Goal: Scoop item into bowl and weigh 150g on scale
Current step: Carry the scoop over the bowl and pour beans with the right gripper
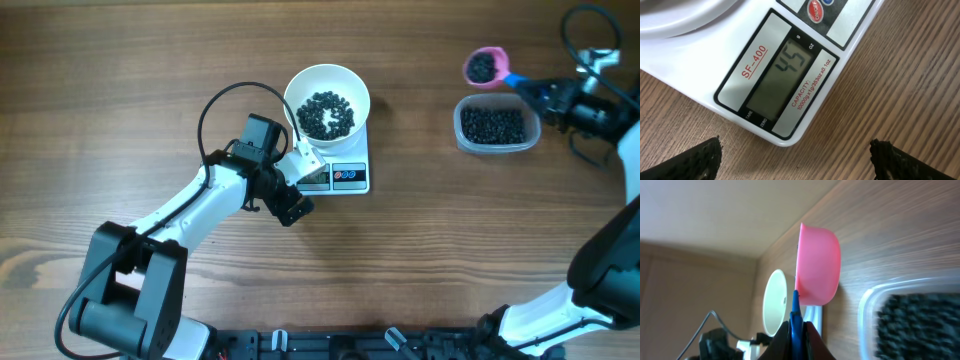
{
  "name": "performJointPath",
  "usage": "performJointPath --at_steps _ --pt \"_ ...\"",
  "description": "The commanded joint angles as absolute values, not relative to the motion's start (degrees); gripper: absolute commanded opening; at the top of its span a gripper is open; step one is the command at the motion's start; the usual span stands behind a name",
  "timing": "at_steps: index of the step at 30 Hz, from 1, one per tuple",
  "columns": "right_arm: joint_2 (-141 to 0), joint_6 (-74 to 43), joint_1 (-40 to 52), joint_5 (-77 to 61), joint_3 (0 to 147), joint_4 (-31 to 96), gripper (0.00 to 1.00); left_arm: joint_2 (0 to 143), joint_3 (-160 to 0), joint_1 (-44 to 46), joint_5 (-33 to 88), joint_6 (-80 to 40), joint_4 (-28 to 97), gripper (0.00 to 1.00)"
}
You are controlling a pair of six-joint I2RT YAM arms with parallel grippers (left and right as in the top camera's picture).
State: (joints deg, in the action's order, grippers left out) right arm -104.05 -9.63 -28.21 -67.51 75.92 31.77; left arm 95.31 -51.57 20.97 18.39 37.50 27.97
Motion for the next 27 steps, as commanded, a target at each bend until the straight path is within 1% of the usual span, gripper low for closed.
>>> performJointPath --at_steps 1,3,5,9,10,13,15,18,23,27 --pt "-104.47 -18.26 -21.43 -69.76 75.83 23.35 0.04 95.81 -51.31 20.99 19.49 38.81 27.81 1.0" --pt "-104.47 -21.61 -16.25 -69.65 75.83 16.58 0.04 95.81 -51.31 20.99 19.49 38.79 27.81 1.0" --pt "-104.47 -22.7 -12.36 -69.52 75.83 12.99 0.04 95.81 -51.31 20.99 19.49 38.81 27.81 1.0" --pt "-104.49 -22.28 -4.49 -67.94 75.83 10.52 0.04 95.81 -51.31 20.99 19.49 38.81 27.81 1.0" --pt "-104.49 -21.21 -2.66 -66.92 75.83 10.57 0.04 95.81 -51.31 20.99 19.49 38.81 27.81 1.0" --pt "-104.49 -13.28 1.89 -64.1 75.83 10.57 0.04 95.81 -51.31 20.99 19.49 38.79 27.81 1.0" --pt "-104.49 -8.01 4.1 -59.05 75.83 10.57 0.04 95.81 -51.31 20.99 19.49 38.79 27.81 1.0" --pt "-104.38 -3.99 5.21 -55.07 75.83 10.55 0.04 95.81 -51.31 20.99 19.49 38.81 27.81 1.0" --pt "-102.87 -0.78 5.32 -53.58 77.82 10.31 0.04 95.81 -51.31 20.99 19.49 38.79 27.81 1.0" --pt "-101.34 6.04 5.3 -53.63 77.91 10.35 0.04 95.81 -51.31 20.99 19.49 38.79 27.81 1.0"
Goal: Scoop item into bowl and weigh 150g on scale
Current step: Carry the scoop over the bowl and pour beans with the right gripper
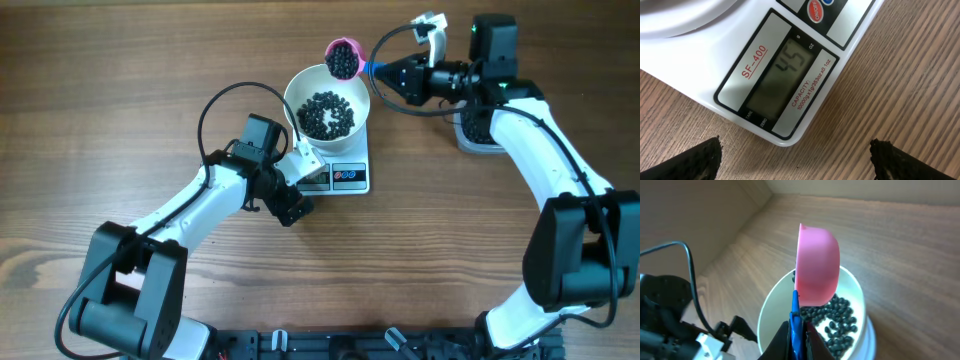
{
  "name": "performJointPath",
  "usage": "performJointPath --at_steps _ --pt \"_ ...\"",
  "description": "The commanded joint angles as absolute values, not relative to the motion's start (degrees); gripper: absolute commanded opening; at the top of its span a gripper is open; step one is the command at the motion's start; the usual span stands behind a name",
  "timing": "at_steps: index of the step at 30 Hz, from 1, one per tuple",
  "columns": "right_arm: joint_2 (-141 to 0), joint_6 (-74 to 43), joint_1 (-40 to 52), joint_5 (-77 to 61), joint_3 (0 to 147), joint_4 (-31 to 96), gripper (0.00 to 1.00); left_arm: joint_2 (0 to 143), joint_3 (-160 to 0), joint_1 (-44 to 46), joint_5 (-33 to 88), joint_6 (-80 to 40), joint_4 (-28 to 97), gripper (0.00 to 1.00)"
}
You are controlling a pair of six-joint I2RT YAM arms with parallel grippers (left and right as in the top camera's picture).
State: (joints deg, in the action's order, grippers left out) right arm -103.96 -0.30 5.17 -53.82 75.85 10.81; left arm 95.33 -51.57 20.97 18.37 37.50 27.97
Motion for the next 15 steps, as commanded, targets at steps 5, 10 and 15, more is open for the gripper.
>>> performJointPath --at_steps 5,10,15 --pt "-98.41 16.29 5.19 -53.63 77.91 10.28 0.04 95.81 -51.31 20.99 19.49 38.79 27.81 1.0" --pt "-97.58 29.15 5.17 -53.58 77.91 10.09 0.04 95.81 -51.31 20.99 19.49 38.79 27.81 1.0" --pt "-97.58 33.78 5.13 -53.34 77.91 8.86 0.04 95.81 -51.31 20.99 19.49 38.81 27.81 1.0"
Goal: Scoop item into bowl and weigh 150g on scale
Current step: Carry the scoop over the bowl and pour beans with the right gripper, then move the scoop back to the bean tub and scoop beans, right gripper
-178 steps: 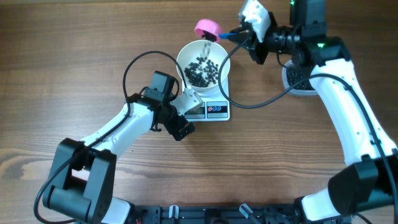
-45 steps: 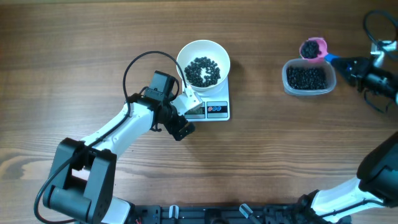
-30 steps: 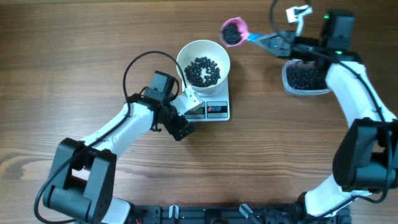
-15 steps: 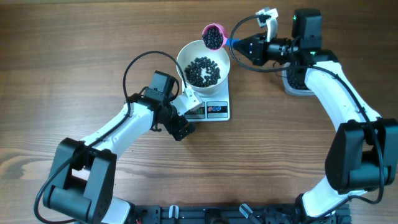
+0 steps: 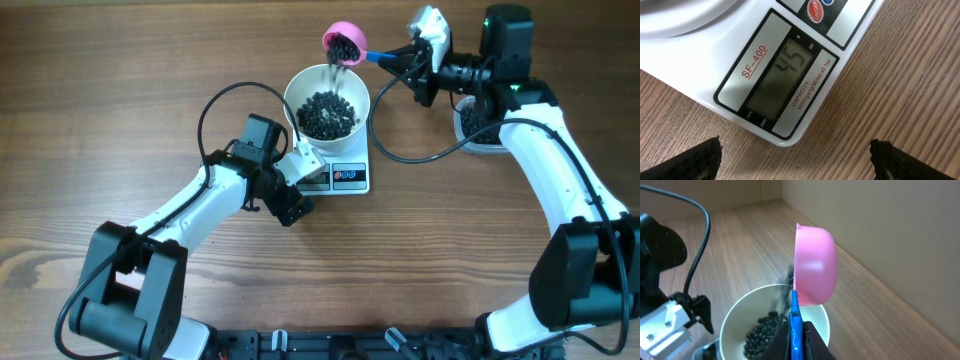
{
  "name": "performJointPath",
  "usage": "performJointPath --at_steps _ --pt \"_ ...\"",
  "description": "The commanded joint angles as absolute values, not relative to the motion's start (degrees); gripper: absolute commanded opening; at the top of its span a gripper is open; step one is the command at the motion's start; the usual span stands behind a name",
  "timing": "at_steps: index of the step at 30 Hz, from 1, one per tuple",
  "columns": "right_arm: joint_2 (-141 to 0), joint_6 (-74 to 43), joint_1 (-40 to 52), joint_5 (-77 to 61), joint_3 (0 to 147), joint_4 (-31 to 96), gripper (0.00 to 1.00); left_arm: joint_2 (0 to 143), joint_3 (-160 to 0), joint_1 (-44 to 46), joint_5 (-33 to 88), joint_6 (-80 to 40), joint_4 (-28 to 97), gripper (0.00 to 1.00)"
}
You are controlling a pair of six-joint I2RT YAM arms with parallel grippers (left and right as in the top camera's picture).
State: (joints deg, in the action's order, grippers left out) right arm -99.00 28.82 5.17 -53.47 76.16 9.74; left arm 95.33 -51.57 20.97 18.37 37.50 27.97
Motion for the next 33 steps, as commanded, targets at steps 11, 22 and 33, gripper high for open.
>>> performJointPath --at_steps 11,22,33 --pt "-97.58 35.7 3.9 -51.77 77.91 -5.08 0.04 95.81 -51.31 20.99 19.49 38.79 27.81 1.0" --pt "-97.6 25.71 3.88 -54.06 77.89 4.08 0.04 95.81 -51.31 20.99 19.49 38.79 27.81 1.0" --pt "-97.6 5.78 1.06 -54.06 77.89 7.44 0.04 95.81 -51.31 20.99 19.49 38.79 27.81 1.0"
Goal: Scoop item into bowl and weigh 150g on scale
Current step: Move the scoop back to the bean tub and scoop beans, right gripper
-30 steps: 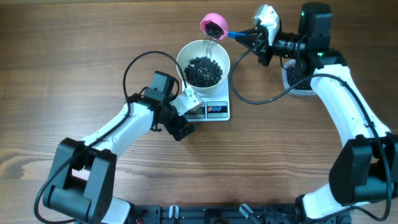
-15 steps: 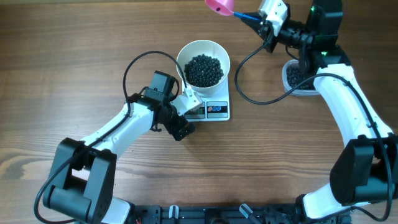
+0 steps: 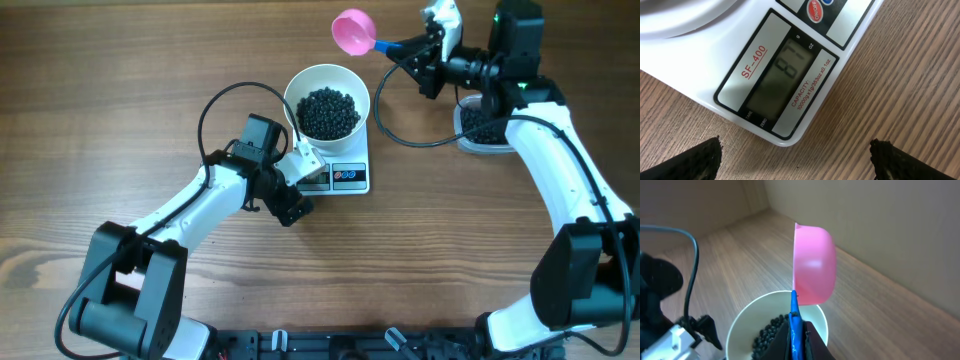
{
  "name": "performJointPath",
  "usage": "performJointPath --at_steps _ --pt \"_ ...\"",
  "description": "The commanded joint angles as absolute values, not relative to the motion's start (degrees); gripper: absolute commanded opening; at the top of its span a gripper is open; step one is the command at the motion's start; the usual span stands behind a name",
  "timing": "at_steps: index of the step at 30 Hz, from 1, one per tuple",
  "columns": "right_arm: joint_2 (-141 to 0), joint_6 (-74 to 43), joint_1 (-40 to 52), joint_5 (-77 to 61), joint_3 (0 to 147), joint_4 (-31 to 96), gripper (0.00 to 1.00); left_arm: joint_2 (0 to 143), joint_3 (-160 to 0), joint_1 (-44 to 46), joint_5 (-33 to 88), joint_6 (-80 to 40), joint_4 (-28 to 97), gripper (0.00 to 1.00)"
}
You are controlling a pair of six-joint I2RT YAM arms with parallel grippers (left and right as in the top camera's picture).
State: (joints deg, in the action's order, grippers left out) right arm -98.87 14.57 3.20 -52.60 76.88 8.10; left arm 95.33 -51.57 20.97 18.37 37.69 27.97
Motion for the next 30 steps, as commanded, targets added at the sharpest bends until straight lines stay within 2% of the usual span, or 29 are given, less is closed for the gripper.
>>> performJointPath --at_steps 1,4,8,14,18,21,24,26,28,30 --pt "-97.6 1.58 -0.16 -54.08 77.89 6.85 0.04 95.81 -51.31 20.99 19.49 38.79 27.81 1.0" --pt "-97.6 -13.54 -4.78 -56.16 77.89 5.61 0.04 95.81 -51.31 20.99 19.49 38.79 27.81 1.0" --pt "-97.21 -25.69 -13.32 -66.74 77.91 1.91 0.04 95.81 -51.31 20.99 19.49 38.81 27.81 1.0" --pt "-96.2 -23.92 -24.08 -72.07 77.89 8.1 0.04 95.81 -51.31 20.99 19.49 38.79 27.81 1.0" --pt "-96.2 -13.61 -28.25 -60.25 77.89 18.28 0.04 95.81 -51.31 20.99 19.49 38.79 27.81 1.0" --pt "-96.2 -10.39 -30.79 -44.36 77.89 25.78 0.04 95.81 -51.31 20.99 19.49 38.79 27.81 1.0" --pt "-96.2 -5.48 -33.15 -42.39 77.89 28.56 0.04 95.81 -51.31 20.99 19.49 38.81 27.81 1.0" --pt "-96.23 -4.56 -34.96 -39.03 77.8 32.03 0.04 95.81 -51.31 20.99 19.49 38.79 27.81 1.0" --pt "-96.27 -10.59 -36.99 -29.82 77.49 35.79 0.04 95.81 -51.31 20.99 19.49 38.79 27.81 1.0" --pt "-96.33 -11.92 -39.35 -24.8 77.36 38.48 0.04 95.81 -51.31 20.99 19.49 38.79 27.81 1.0"
